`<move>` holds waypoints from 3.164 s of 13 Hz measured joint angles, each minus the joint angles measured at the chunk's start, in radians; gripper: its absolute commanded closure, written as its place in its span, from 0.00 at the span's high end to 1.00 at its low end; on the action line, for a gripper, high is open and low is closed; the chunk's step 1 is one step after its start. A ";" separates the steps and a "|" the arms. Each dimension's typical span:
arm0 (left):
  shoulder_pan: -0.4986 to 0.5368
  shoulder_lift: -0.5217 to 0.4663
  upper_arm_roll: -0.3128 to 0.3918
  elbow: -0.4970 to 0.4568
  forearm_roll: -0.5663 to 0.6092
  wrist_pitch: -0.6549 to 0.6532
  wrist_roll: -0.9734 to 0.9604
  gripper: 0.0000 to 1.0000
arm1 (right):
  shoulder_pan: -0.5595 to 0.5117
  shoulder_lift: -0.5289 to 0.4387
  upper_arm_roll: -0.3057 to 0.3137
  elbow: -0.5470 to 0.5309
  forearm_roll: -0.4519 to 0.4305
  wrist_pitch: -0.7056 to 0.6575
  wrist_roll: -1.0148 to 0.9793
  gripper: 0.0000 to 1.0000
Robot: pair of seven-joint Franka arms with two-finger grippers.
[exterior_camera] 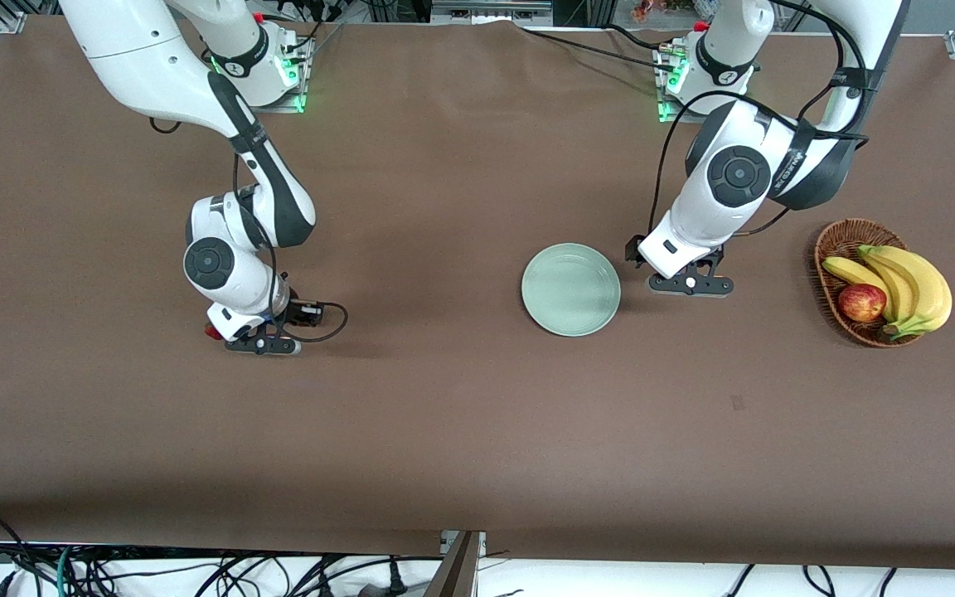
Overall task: Collect all strawberries into plate
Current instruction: 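Grasp a strawberry with the right gripper and lift it, then set the strawberry on the table beside the plate, open the right gripper, then grasp the strawberry with the left gripper while the right gripper reaches another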
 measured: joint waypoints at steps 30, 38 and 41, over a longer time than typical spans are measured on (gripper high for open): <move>0.101 0.017 -0.006 0.052 -0.128 -0.036 0.180 1.00 | 0.265 -0.006 -0.015 0.372 0.001 -0.369 0.466 1.00; -0.333 0.257 -0.018 0.253 0.054 0.130 -0.554 1.00 | 0.027 -0.025 -0.136 0.311 0.003 -0.464 -0.158 1.00; -0.460 0.423 -0.010 0.409 0.190 0.131 -0.775 1.00 | 0.013 0.022 -0.136 0.294 0.024 -0.393 -0.165 0.97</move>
